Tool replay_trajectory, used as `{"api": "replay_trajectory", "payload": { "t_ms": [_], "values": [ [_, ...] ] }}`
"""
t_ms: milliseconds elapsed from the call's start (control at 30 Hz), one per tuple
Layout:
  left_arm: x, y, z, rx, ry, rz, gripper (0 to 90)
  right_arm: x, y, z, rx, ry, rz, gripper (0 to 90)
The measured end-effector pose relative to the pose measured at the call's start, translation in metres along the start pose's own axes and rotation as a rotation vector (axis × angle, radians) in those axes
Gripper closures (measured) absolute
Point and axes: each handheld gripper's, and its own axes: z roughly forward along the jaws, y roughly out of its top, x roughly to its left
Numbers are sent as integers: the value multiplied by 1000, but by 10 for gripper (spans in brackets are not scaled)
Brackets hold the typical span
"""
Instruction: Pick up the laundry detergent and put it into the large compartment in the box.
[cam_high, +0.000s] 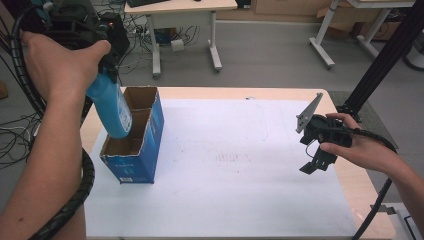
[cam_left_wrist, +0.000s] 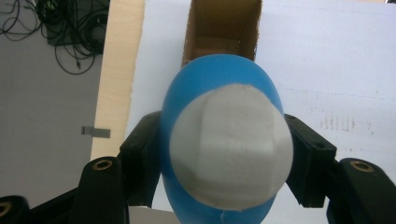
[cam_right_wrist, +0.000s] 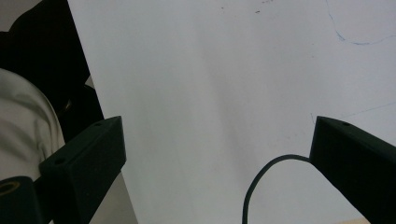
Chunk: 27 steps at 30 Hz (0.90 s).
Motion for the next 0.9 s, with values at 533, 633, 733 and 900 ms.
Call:
{"api": "replay_trajectory", "payload": {
  "t_ms": [533,633,733,900],
  "values": [
    [-1,7,30,26,12,15,383,-4,-2,1,6,6,14,36],
    [-1,7,37,33,12,19,383,-4,-3,1,2,5,15,36],
    [-1,7,43,36,15,24,383,-4,-3,1,1,2,8,36],
    [0,5,53,38,14,22,382,-3,-2,2,3,3,12,36]
  ]
}}
